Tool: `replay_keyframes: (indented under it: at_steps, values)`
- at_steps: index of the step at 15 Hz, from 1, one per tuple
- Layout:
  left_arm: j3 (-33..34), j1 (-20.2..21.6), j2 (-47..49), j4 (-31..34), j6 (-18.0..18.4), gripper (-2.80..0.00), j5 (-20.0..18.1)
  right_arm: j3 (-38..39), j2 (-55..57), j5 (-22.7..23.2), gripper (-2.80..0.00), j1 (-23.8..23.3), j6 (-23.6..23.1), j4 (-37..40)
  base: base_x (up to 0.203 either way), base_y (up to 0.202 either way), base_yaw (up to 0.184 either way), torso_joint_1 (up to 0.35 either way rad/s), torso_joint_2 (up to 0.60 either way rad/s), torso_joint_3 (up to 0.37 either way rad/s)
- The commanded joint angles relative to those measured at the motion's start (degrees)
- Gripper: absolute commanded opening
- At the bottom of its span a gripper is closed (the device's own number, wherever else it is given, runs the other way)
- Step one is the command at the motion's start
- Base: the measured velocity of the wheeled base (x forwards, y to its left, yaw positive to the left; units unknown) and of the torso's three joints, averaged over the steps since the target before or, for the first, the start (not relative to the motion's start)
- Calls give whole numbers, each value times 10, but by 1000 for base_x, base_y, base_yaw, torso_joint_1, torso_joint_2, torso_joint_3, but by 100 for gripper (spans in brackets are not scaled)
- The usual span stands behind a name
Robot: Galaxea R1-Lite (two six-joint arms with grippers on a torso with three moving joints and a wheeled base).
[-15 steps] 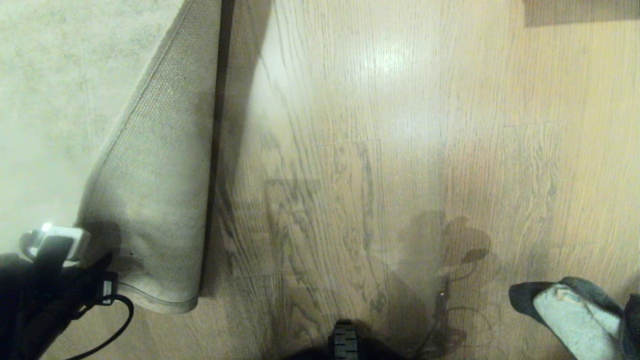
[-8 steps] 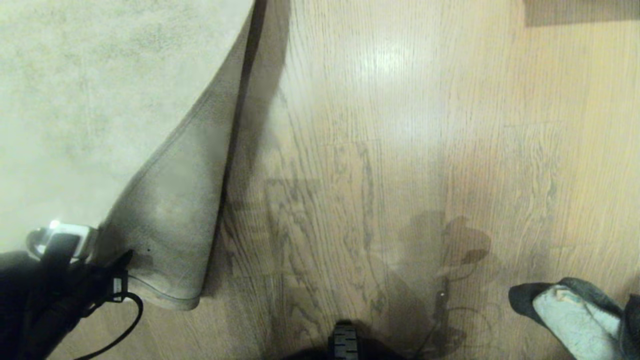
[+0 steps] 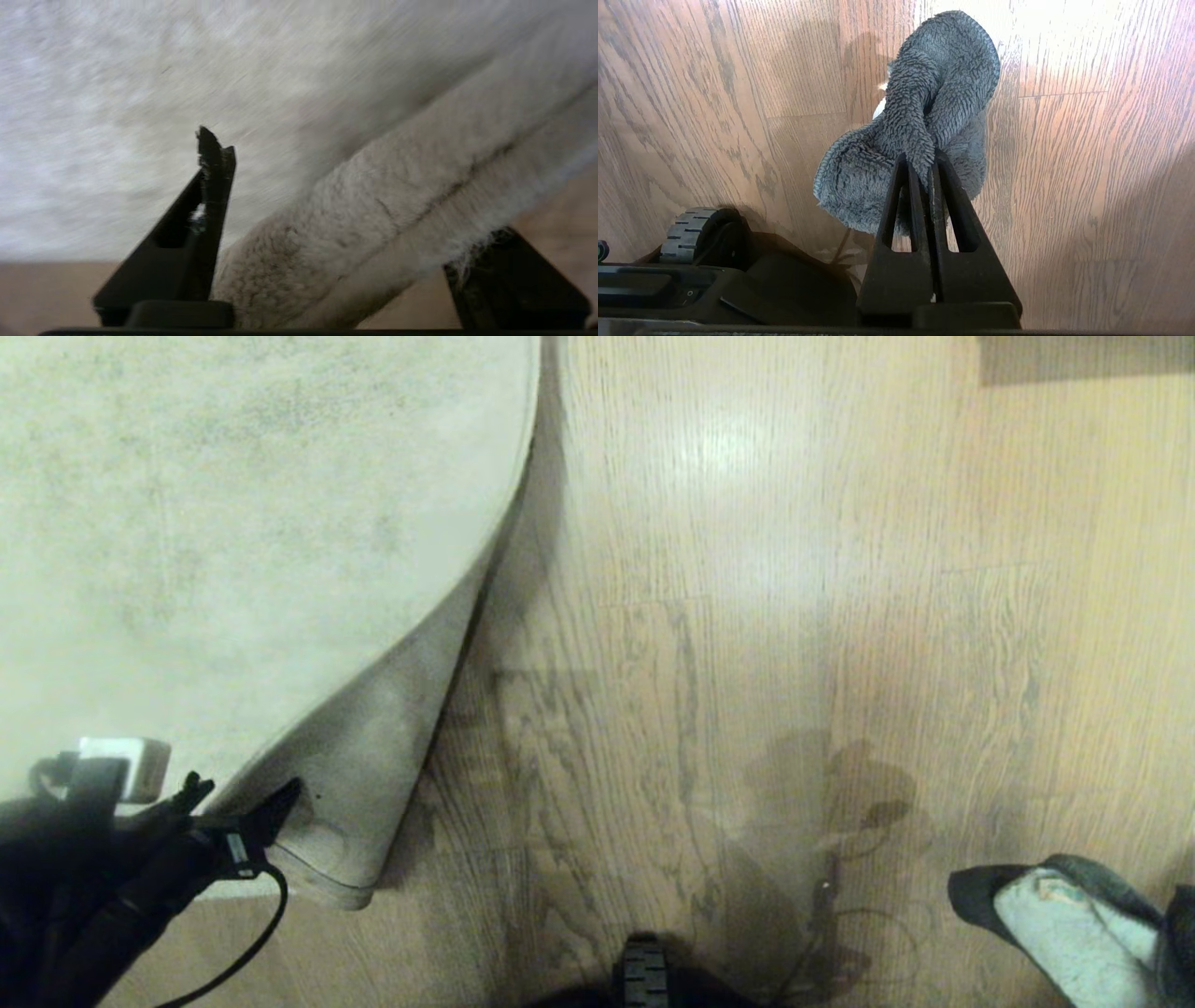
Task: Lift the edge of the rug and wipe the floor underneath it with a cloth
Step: Lay down the carpet
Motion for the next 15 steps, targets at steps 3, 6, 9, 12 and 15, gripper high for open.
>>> replay_keyframes:
  at_steps: [3, 6, 9, 12, 15]
  values:
    - [0, -35, -72, -21, -39, 0, 0, 0, 1, 0, -280, 0, 0, 0, 0, 0, 0, 0, 0, 0]
    - [0, -53, -118, -14, -41, 0, 0, 0, 1, 0, -280, 0, 0, 0, 0, 0, 0, 0, 0, 0]
    - [0, -68, -182, 21, -56, 0, 0, 0, 1, 0, -280, 0, 0, 0, 0, 0, 0, 0, 0, 0]
    - [0, -72, -259, 100, -63, 0, 1, 0, 1, 0, -280, 0, 0, 0, 0, 0, 0, 0, 0, 0]
    - [0, -72, -291, 136, -75, 0, 4, 0, 1, 0, -280, 0, 0, 0, 0, 0, 0, 0, 0, 0]
